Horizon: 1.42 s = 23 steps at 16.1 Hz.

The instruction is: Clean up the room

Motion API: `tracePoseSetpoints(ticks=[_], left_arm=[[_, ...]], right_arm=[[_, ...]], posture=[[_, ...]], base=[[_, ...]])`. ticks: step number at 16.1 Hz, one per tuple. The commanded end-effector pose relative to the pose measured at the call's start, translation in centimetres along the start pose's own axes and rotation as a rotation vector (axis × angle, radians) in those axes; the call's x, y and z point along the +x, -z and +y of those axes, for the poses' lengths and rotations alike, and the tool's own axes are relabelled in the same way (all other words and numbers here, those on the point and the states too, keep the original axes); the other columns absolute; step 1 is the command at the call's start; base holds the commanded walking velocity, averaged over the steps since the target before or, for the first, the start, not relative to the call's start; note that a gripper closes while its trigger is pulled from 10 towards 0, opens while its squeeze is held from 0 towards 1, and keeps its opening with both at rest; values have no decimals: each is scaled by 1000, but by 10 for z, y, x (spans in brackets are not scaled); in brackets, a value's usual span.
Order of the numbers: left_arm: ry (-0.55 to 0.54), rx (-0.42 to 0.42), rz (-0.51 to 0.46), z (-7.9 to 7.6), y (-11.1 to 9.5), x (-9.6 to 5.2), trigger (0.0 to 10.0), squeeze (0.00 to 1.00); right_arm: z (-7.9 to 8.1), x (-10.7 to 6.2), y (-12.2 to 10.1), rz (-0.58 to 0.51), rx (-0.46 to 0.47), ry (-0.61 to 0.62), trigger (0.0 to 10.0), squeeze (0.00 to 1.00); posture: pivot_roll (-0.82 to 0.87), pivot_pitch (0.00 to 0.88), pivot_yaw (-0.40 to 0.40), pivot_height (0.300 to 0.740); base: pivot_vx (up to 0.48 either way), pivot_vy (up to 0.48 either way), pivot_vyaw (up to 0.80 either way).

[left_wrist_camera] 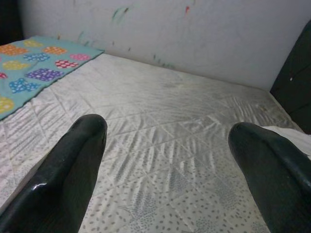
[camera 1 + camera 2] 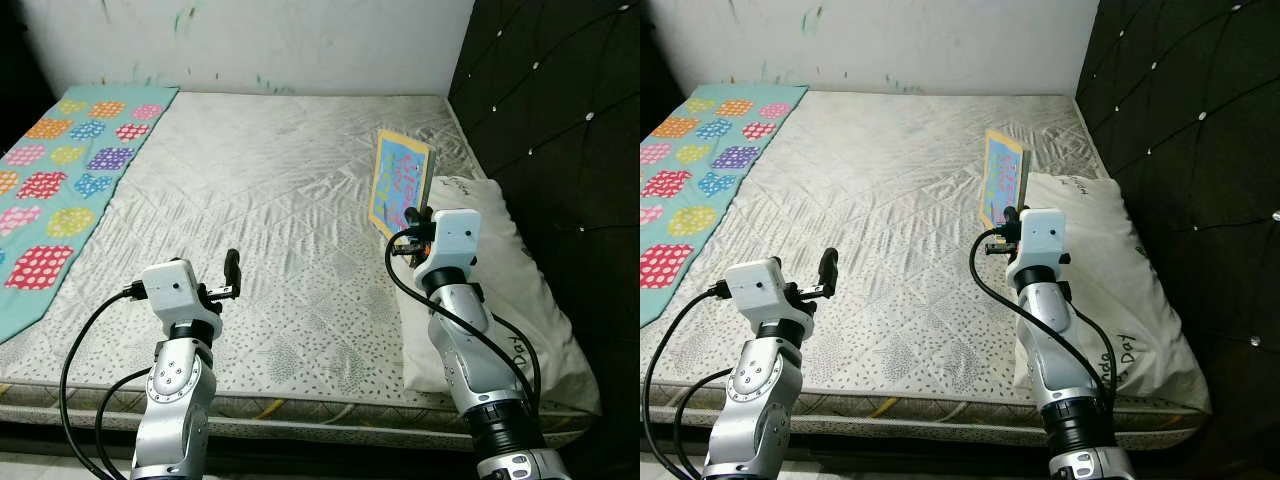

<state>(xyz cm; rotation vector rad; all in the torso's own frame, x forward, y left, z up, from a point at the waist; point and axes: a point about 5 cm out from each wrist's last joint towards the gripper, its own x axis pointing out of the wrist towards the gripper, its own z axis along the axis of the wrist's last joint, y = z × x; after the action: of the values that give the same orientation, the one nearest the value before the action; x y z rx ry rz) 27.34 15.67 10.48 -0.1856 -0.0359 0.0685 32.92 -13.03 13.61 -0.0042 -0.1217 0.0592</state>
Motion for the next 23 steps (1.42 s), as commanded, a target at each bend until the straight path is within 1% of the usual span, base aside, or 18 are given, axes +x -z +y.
tracePoseSetpoints(ticks=[1,4,5,6,10,17,20,23], left_arm=[[-3,-5,15,1,3,-1,10000,0],[-9,-15,13,1,3,-2,10000,0],[-14,-30,19,1,3,-2,10000,0],[-7,-2,18,2,2,-2,10000,0],[-8,-12,19,1,3,-1,10000,0],[-17,-46,21,1,3,-1,10000,0],[-13,-47,23,1,4,-1,10000,0],[-6,-49,25,0,4,-1,10000,0]], right_arm=[[-1,1,-12,-53,3,7,10000,0],[-2,1,-12,-52,3,9,10000,0],[-2,1,-12,-52,3,10,10000,0],[-2,1,-12,-52,3,10,10000,0],[-2,1,-12,-51,3,12,10000,0],[-3,2,-13,-52,3,13,10000,0],[-3,2,-13,-52,4,14,10000,0],[-3,2,-13,-52,4,14,10000,0]], posture=[[36,0,27,740],[36,0,25,740],[36,0,25,740],[36,0,25,740],[36,0,25,740],[34,0,24,740],[33,0,26,740],[32,0,25,740]], base=[[0,0,0],[0,0,0],[0,0,0],[0,0,0],[0,-347,0],[0,0,0],[0,0,0],[0,341,0]])
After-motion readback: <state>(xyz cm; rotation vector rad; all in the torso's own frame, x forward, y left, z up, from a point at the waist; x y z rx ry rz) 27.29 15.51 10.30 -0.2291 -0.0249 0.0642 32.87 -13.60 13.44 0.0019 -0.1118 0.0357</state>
